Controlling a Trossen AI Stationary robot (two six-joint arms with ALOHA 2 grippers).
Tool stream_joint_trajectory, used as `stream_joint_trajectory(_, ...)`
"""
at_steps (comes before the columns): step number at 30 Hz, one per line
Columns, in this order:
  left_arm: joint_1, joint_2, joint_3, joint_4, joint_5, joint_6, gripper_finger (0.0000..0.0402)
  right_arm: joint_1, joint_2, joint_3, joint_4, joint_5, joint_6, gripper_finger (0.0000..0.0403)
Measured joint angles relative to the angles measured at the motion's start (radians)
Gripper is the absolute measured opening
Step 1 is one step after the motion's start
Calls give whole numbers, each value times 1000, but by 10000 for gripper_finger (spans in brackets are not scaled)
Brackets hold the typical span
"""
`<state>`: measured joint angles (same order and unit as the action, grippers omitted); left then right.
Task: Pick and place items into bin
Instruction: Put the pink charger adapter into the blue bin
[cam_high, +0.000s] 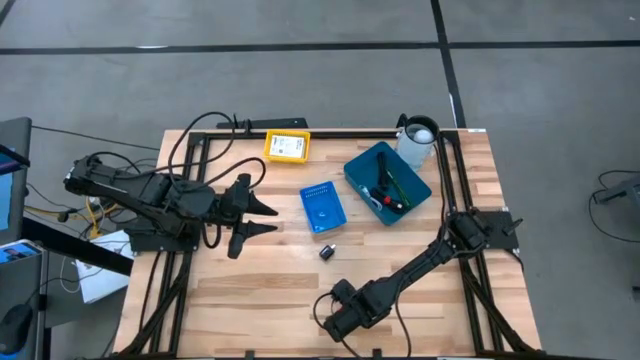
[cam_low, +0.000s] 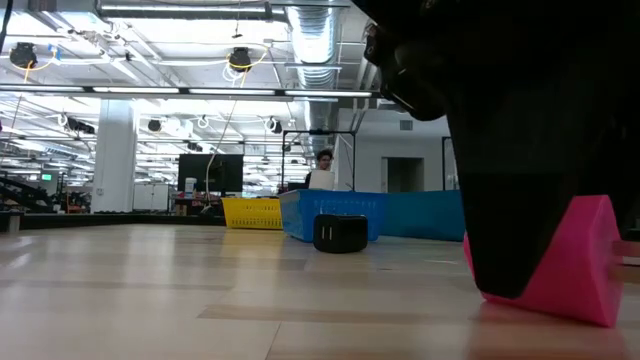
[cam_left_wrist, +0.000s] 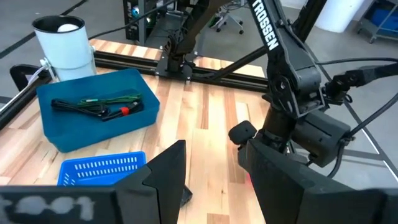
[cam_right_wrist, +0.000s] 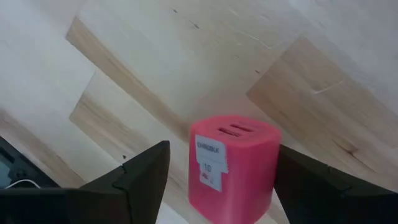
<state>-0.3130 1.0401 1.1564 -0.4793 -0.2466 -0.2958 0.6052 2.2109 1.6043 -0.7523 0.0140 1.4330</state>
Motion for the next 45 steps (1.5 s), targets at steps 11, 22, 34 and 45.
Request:
stream_joint_trajectory(11,0,0,0,-1,2,-3,158,0,3,0,-17,-7,-8,175)
stream_joint_trajectory(22,0,0,0,-1,2,-3,158,-12,-4,-1,-23,-9,-19,176)
stream_joint_trajectory(34,0,0,0,-3,2,-4,158,-90,-81,-7,-76,73,-147,177)
stream_joint_trajectory(45,0,0,0,-3,2,-4,158,-267,-149,-5,-99,129,-403,177)
